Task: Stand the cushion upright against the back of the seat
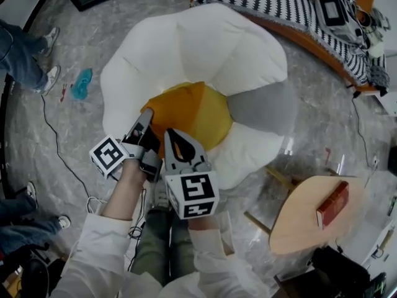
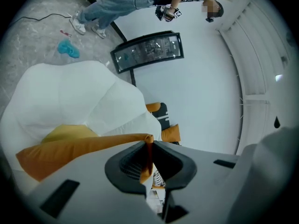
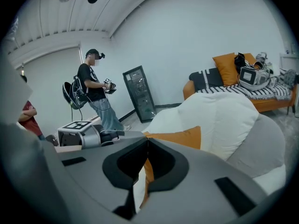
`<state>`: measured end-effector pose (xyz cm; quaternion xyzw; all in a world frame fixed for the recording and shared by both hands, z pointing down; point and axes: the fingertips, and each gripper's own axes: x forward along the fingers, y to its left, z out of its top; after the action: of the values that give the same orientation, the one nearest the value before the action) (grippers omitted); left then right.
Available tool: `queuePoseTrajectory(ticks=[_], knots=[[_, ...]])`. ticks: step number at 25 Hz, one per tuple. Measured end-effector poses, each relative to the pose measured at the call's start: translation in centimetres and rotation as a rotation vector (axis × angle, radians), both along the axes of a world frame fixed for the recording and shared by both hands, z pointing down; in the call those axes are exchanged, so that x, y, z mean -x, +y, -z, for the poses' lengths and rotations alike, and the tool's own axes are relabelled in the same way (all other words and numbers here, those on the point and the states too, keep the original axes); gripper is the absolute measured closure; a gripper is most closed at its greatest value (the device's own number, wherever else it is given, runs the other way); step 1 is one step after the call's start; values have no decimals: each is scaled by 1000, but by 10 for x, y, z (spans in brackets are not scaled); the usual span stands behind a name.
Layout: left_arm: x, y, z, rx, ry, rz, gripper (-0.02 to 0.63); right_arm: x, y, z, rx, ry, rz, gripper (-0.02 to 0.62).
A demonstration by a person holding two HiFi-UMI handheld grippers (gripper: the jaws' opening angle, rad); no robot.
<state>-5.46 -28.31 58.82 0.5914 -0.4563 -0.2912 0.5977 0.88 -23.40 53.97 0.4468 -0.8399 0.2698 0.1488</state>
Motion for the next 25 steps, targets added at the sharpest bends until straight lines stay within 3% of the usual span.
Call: queuePoseTrajectory(ticks=[11, 17, 22, 25], knots=[[12, -50, 27, -44, 38, 23, 566, 8, -40, 8, 10, -50, -40, 583], [32, -65, 18, -65, 69, 49, 566, 12, -68, 2, 33, -83, -96, 583], [49, -72, 3, -51, 88, 54, 566, 31, -72, -3, 64, -148, -68, 583], [63, -75, -3, -42, 58, 57, 566, 37, -69, -6, 71, -153, -53, 583]])
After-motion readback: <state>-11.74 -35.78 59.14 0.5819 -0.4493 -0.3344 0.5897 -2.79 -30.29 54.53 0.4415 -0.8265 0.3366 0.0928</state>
